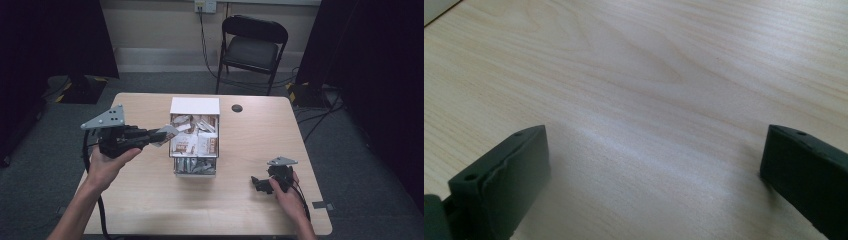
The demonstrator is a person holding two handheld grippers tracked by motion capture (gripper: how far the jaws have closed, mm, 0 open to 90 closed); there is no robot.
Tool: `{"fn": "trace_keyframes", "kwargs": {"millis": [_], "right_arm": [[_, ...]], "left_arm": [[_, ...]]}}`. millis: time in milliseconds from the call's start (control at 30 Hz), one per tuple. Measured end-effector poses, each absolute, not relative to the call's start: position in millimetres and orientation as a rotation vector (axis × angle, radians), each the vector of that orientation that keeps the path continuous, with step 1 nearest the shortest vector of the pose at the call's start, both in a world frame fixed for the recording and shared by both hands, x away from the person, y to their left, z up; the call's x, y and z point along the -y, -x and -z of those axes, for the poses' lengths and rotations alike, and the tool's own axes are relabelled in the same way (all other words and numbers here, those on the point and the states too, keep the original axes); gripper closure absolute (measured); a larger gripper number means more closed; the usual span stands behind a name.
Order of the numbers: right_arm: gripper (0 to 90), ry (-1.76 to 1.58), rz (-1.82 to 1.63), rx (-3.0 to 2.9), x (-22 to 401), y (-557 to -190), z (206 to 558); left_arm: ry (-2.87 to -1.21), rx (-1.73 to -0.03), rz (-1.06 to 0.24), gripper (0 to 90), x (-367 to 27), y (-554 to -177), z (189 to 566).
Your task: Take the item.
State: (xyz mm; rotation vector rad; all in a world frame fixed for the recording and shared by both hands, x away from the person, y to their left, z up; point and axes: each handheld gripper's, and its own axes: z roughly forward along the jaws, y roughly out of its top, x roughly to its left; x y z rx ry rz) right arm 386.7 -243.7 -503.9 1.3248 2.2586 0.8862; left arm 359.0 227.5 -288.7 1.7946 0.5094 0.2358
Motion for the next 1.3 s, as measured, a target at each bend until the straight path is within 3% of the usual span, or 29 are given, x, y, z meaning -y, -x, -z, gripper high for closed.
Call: {"fn": "trace_keyframes", "kwargs": {"millis": [600, 1300], "right_arm": [[0.0, -1.324, -0.886, -2.259, 244, -387, 504], [0.0, -1.325, -0.886, -2.259, 244, -387, 504]], "left_arm": [[-1.799, -0.618, -0.289, 86.6, -269, -361, 295], [-1.856, -0.758, -0.285, 86.7, -283, -385, 344]]}}
